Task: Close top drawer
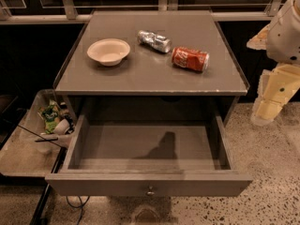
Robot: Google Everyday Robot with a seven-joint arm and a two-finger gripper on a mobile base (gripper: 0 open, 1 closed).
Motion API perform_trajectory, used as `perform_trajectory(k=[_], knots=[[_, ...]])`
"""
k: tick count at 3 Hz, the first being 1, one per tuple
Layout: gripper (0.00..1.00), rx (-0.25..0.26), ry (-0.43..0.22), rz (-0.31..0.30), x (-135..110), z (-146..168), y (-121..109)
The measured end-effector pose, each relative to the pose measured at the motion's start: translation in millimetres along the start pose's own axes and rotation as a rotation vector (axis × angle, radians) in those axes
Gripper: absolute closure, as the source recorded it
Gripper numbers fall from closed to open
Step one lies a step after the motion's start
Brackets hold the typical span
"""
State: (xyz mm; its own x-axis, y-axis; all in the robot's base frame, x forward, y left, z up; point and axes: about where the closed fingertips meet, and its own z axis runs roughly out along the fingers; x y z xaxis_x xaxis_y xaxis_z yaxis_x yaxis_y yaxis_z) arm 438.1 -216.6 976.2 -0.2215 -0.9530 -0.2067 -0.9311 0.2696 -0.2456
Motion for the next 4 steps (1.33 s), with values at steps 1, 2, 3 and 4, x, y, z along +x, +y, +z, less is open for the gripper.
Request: perform_trajectory(k=[1,2,3,4], knots=[[0.00,0.003,0.000,-0.004,0,1,-1],[0.00,-0.016,-0.020,0.009,5,11,5],[0.00,-0.028,-0.028,0.029,12,21,13],[0.13,-0.028,-0.054,0.040,17,30,23]])
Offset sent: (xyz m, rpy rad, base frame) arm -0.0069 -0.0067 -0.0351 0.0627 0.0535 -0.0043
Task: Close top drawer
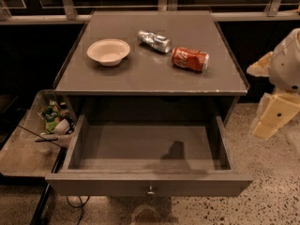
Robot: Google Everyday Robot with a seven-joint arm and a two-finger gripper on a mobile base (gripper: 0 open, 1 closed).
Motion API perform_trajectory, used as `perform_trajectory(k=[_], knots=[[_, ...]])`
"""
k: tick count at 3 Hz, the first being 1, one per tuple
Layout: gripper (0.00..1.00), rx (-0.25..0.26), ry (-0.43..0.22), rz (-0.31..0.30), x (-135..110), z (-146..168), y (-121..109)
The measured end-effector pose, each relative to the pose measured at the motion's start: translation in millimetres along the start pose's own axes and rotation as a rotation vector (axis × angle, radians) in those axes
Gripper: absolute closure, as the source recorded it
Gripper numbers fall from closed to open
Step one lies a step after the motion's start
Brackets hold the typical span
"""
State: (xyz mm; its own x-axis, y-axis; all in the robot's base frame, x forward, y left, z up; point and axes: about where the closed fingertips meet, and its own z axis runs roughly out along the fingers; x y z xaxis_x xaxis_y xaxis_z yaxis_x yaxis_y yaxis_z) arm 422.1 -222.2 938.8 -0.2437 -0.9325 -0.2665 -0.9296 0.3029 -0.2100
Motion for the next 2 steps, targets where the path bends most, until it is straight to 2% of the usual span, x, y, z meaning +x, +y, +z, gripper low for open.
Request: perform_trajectory(k=[1,2], knots=[[0.37,0.010,-0.097,0.010,10,21,17],[0.60,0.038,-0.210,0.058,27,51,31]])
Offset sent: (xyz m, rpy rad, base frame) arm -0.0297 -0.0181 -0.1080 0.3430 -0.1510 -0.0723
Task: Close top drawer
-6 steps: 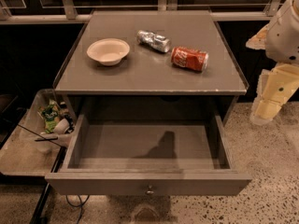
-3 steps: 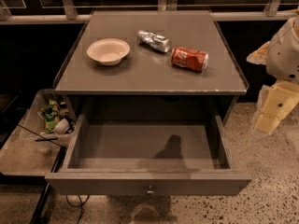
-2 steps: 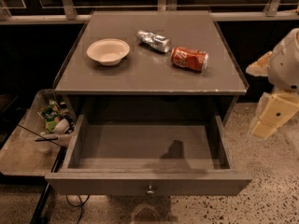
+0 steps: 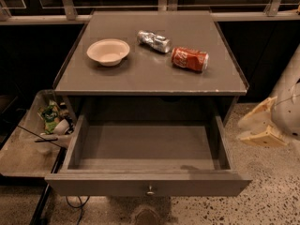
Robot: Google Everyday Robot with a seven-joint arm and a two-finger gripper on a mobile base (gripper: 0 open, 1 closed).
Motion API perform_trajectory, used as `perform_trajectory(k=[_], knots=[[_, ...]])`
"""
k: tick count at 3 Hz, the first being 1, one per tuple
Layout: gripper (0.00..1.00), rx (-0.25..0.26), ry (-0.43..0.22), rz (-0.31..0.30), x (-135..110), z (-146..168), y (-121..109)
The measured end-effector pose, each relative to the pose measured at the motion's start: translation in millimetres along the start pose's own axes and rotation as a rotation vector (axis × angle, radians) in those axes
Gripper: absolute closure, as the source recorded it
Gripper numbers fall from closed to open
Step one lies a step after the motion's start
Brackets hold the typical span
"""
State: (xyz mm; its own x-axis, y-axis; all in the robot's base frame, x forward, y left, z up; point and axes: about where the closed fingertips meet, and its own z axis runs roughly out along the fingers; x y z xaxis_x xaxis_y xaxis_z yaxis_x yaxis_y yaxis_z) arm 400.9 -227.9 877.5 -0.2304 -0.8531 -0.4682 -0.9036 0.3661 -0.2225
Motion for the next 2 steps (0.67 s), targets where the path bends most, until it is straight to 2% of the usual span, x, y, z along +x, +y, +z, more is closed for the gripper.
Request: perform_trajectory(k=[1,2], knots=[[0.83,0.019,-0.018,0.004,-0.9,0.3,-1.5],[1.00,0.015,-0.014,0.002,-1.5,-0.1,-1.2]])
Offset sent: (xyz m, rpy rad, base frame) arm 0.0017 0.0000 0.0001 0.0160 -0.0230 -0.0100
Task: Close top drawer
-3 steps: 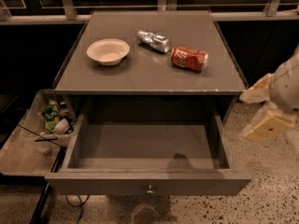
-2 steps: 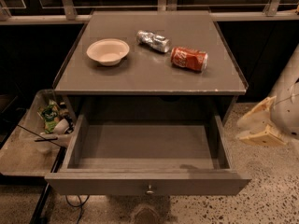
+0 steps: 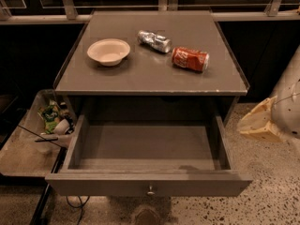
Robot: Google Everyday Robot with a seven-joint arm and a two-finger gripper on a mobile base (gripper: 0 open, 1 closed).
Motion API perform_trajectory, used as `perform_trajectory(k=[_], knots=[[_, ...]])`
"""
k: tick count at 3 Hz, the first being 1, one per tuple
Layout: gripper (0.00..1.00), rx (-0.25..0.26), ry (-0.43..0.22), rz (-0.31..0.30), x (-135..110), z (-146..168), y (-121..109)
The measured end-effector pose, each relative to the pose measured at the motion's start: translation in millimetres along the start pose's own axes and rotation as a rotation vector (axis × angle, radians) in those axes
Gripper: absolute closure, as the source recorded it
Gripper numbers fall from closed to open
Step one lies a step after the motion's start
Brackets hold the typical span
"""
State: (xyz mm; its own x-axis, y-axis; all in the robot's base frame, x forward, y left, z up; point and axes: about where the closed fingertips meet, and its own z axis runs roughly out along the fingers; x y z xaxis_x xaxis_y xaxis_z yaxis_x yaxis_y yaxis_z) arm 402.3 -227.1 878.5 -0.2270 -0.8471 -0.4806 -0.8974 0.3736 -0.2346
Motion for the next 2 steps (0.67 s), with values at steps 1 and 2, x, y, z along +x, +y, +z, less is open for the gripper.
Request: perform_trajectory(k=[1,2], knots=[[1.00,0.001,-0.003,0.010,2,1,4],[1.00,-0.017,0.001,0.048,13,13,17]])
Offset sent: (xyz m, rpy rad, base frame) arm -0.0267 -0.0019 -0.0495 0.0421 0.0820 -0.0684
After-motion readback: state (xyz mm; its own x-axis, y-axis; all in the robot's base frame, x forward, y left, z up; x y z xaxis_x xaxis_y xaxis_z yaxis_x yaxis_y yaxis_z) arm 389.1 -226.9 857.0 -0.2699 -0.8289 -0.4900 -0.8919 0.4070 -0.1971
